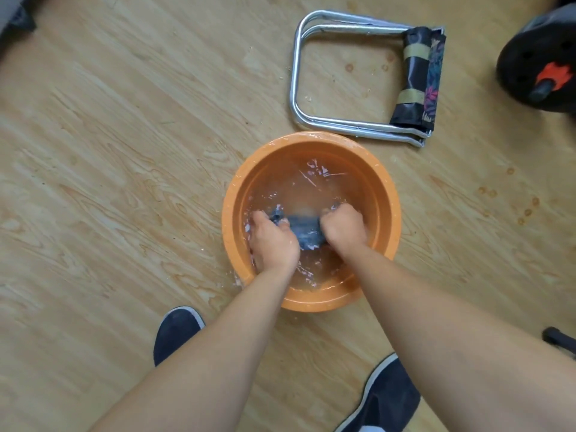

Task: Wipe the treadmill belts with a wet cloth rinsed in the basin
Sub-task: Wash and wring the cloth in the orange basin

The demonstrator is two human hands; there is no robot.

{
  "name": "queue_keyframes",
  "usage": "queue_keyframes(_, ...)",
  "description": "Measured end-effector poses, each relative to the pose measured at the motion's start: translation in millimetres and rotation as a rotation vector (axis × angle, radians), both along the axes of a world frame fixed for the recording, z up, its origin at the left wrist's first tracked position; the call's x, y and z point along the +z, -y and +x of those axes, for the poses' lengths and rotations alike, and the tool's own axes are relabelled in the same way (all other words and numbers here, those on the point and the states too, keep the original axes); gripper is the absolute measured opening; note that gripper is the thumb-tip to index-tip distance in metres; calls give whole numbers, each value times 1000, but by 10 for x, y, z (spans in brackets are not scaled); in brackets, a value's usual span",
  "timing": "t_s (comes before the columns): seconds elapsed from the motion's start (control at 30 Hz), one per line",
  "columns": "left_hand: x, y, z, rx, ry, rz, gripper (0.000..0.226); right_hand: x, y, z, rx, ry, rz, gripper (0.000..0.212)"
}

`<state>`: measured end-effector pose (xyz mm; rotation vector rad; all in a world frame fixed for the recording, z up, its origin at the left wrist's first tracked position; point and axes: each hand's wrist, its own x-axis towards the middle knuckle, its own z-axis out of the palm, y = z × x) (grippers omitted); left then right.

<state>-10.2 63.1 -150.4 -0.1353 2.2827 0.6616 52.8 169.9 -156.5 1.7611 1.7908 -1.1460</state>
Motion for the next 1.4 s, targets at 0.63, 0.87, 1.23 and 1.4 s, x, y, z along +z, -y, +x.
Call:
queue_keyframes(0.63,34,64,154,263,408,433,39,-125,-36,-381,63,-35,-226,17)
queue_keyframes(0.87,-183,73,34,329,234,248,48,-43,43,14,-110,-53,0,31)
queue_keyframes(1.23,-40,-100,30,455,717,409,38,-108,264,-271,5,-323,-73,26)
queue_keyframes(1.4,14,67,24,387,554,486,32,-191,115,-479,-14,-232,-127,40)
